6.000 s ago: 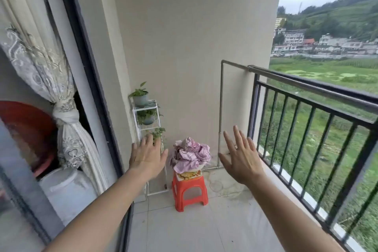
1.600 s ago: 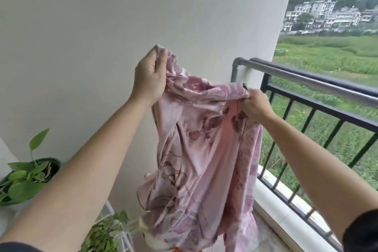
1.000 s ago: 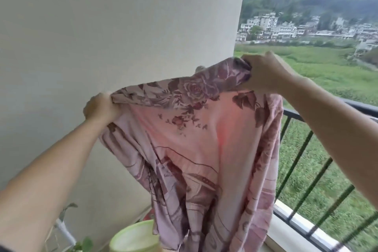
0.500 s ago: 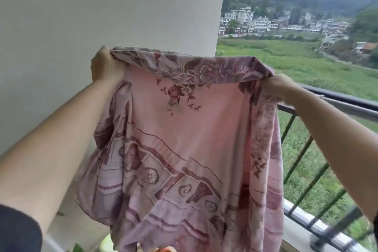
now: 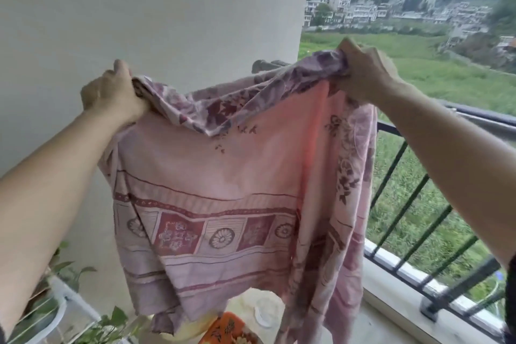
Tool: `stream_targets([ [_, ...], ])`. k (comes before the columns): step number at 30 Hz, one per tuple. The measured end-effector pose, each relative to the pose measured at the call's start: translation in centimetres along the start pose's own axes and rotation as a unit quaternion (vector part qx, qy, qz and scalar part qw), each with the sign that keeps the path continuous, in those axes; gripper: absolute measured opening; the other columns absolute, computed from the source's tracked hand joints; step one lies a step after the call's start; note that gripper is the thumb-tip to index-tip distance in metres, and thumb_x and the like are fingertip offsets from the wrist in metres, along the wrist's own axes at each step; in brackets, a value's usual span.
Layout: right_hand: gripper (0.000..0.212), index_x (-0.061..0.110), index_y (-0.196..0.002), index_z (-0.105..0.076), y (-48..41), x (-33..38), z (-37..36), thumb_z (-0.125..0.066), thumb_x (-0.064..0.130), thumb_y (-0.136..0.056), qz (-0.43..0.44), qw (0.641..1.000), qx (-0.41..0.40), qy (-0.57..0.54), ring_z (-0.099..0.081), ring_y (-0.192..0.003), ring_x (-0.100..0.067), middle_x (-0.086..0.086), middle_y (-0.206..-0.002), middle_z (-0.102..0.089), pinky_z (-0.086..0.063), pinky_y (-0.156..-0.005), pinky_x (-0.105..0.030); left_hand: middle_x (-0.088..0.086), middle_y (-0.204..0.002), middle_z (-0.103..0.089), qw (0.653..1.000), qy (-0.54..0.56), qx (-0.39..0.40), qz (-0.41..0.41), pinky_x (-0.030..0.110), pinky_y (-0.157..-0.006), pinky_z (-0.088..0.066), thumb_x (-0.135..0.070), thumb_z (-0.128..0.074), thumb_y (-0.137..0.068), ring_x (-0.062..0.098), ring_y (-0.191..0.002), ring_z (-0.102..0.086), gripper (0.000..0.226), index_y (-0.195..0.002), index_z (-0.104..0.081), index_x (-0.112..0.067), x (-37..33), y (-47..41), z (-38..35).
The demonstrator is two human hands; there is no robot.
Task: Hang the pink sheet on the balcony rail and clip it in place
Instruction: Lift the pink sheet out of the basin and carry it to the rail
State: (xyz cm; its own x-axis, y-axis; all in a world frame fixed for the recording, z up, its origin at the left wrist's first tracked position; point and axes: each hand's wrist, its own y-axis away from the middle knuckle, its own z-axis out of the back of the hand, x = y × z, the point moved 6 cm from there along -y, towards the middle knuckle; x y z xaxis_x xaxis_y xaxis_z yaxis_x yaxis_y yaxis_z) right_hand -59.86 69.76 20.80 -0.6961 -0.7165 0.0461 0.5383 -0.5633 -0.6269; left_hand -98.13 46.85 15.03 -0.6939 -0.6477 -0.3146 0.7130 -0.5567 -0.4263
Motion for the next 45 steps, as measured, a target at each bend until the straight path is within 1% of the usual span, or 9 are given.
stream_targets([
  [6, 0.037, 0.009, -0.115, -0.058, 0.8, 7.4, 0.0, -0.053, 0.000, -0.080, 0.065, 0.990, -0.013, -0.122, -0.061, -0.080, -0.031, -0.014, -0.097, -0.066, -0.041, -0.060, -0.032, 0.008, -0.152, -0.026, 0.942, 0.166, 0.261, -0.128, 0.038, -0.113, -0.031, -0.071, -0.088, -0.032, 0.024, -0.140, -0.031, 0.149, -0.153, -0.007, -0.038, -9.9, 9.2, -5.8],
  [10, 0.046, 0.010, -0.112, -0.061, 3.1, 10.3, 1.1, -0.043, -0.012, -0.077, 0.111, 0.970, -0.034, -0.214, -0.060, -0.081, -0.022, -0.007, -0.099, -0.068, -0.047, -0.061, -0.031, -0.006, -0.098, -0.072, 0.936, 0.274, 0.187, -0.121, 0.031, -0.076, -0.052, -0.075, -0.075, -0.049, 0.016, -0.094, -0.066, 0.064, -0.100, -0.068, -0.037, -15.1, 13.4, -9.2],
  [14, 0.046, 0.011, -0.115, -0.060, 6.9, 6.2, 1.3, -0.053, -0.008, -0.074, 0.030, 0.955, -0.056, -0.289, -0.060, -0.096, -0.019, -0.006, -0.114, -0.068, -0.048, -0.073, -0.029, -0.003, -0.050, -0.048, 0.912, 0.394, 0.083, -0.081, 0.032, -0.051, -0.032, -0.046, -0.063, -0.070, 0.018, -0.050, -0.047, 0.030, -0.049, -0.054, -0.028, -17.4, 14.3, -9.5],
  [21, 0.103, 0.028, -0.152, -0.020, 18.3, -3.5, -5.6, -0.071, 0.070, -0.073, -0.052, 0.958, 0.064, -0.275, -0.052, -0.122, -0.017, -0.004, -0.144, -0.039, -0.048, -0.103, -0.045, -0.012, -0.062, -0.048, 0.867, 0.498, -0.012, -0.023, 0.028, -0.060, -0.035, -0.008, -0.047, -0.082, 0.005, -0.060, -0.040, 0.030, -0.058, -0.048, -0.025, -20.0, 11.8, -6.8],
  [27, 0.143, 0.027, -0.156, 0.018, 27.9, -6.8, -17.0, -0.080, 0.069, -0.060, -0.175, 0.898, 0.311, -0.258, 0.002, -0.152, -0.027, -0.006, -0.164, 0.007, -0.010, -0.123, -0.046, -0.003, -0.074, -0.056, 0.802, 0.592, -0.079, -0.018, 0.029, -0.065, -0.042, -0.009, -0.046, -0.079, 0.012, -0.073, -0.046, 0.019, -0.064, -0.056, -0.015, -22.1, 10.9, 1.0],
  [33, 0.125, 0.028, -0.159, 0.003, 28.1, -7.7, -21.9, -0.073, 0.071, -0.069, -0.246, 0.866, 0.370, -0.228, 0.012, -0.152, -0.036, -0.013, -0.165, 0.011, -0.004, -0.121, -0.049, 0.007, -0.097, -0.069, 0.689, 0.720, -0.070, -0.046, 0.026, -0.079, -0.051, -0.012, -0.054, -0.091, 0.017, -0.086, -0.064, 0.015, -0.099, -0.066, -0.013, -21.3, 11.6, 8.2],
  [37, 0.046, 0.020, -0.121, -0.066, 25.4, -6.6, -22.9, -0.046, 0.053, -0.097, -0.176, 0.859, 0.370, -0.307, -0.054, -0.126, -0.034, -0.013, -0.126, -0.066, -0.043, -0.104, -0.049, 0.000, -0.091, -0.067, 0.743, 0.663, -0.079, -0.052, 0.019, -0.072, -0.051, -0.013, -0.056, -0.091, 0.007, -0.077, -0.064, 0.006, -0.093, -0.061, -0.015, -19.4, 11.4, 9.9],
  [40, 0.044, 0.000, -0.086, -0.067, 20.4, -7.5, -21.6, -0.047, 0.040, -0.084, -0.213, 0.839, 0.302, -0.400, -0.067, -0.081, -0.024, -0.022, -0.088, -0.071, -0.053, -0.075, -0.054, -0.006, -0.072, -0.059, 0.831, 0.547, -0.096, 0.028, 0.028, -0.062, -0.043, -0.023, -0.062, -0.079, 0.008, -0.065, -0.050, 0.009, -0.073, -0.056, -0.019, -16.1, 10.1, 7.6],
  [45, 0.026, 0.012, -0.079, -0.053, 9.9, -4.8, -8.3, -0.038, 0.019, -0.099, -0.186, 0.839, 0.140, -0.492, -0.060, -0.086, -0.019, -0.003, -0.085, -0.061, -0.053, -0.081, -0.041, 0.007, -0.078, -0.065, 0.957, 0.282, -0.008, 0.059, 0.037, -0.063, -0.044, -0.038, -0.059, -0.068, 0.026, -0.075, -0.058, 0.032, -0.082, -0.063, -0.009, -12.2, 10.2, 0.2],
])
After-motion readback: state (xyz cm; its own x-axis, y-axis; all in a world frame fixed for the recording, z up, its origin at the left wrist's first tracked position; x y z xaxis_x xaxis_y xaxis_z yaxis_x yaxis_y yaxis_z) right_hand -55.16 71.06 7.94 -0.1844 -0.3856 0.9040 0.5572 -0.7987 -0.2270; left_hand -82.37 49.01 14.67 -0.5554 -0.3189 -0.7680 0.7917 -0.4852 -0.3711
